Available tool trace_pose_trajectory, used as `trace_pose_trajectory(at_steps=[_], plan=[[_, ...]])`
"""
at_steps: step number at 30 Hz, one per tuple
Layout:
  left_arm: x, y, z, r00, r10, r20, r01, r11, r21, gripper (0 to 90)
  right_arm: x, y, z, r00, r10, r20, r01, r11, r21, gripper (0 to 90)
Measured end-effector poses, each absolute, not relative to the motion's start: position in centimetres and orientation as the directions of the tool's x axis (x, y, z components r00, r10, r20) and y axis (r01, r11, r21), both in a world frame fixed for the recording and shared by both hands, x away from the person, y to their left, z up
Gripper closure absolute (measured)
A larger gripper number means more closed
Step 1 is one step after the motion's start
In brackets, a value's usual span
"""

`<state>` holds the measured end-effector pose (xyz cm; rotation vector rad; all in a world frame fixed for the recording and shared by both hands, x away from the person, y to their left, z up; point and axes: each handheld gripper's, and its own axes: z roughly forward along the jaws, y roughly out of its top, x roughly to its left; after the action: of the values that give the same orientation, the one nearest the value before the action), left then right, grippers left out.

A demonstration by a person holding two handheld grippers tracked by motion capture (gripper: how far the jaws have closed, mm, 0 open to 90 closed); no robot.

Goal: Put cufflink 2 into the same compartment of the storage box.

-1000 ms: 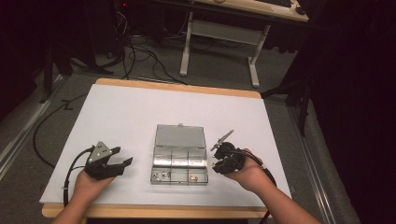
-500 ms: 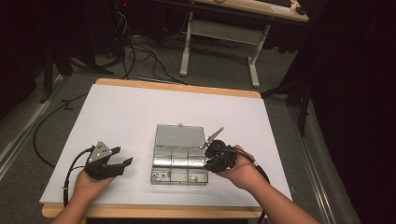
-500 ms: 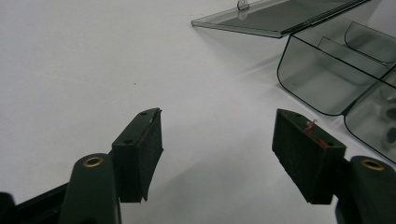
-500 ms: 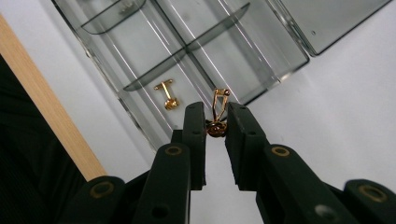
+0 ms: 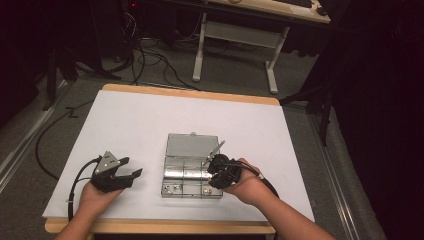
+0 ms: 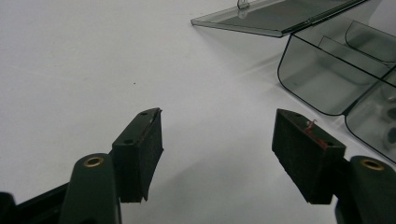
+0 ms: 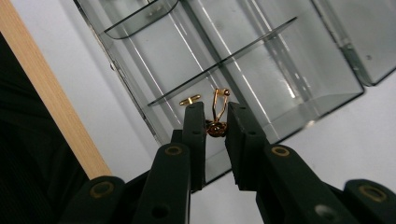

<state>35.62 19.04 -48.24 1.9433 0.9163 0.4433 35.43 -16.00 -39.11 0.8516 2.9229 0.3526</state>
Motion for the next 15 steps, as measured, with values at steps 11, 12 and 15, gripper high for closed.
trace_pose_trajectory(at_steps=[11,12,15], plan=[[35.6,19.1,-48.2,0.658,0.751,-0.057,0.419,-0.303,0.856,34.1,35.8,-15.7,-41.4,-0.84,0.542,0.013,0.533,0.822,0.202,78.9],[35.6,19.1,-48.2,0.658,0.751,-0.058,0.421,-0.302,0.855,34.1,35.9,-15.7,-41.5,-0.841,0.542,0.012,0.533,0.824,0.193,78.9],[35.6,19.1,-48.2,0.655,0.753,-0.062,0.423,-0.298,0.855,34.1,36.0,-15.6,-41.9,-0.838,0.544,0.023,0.538,0.82,0.194,78.8]])
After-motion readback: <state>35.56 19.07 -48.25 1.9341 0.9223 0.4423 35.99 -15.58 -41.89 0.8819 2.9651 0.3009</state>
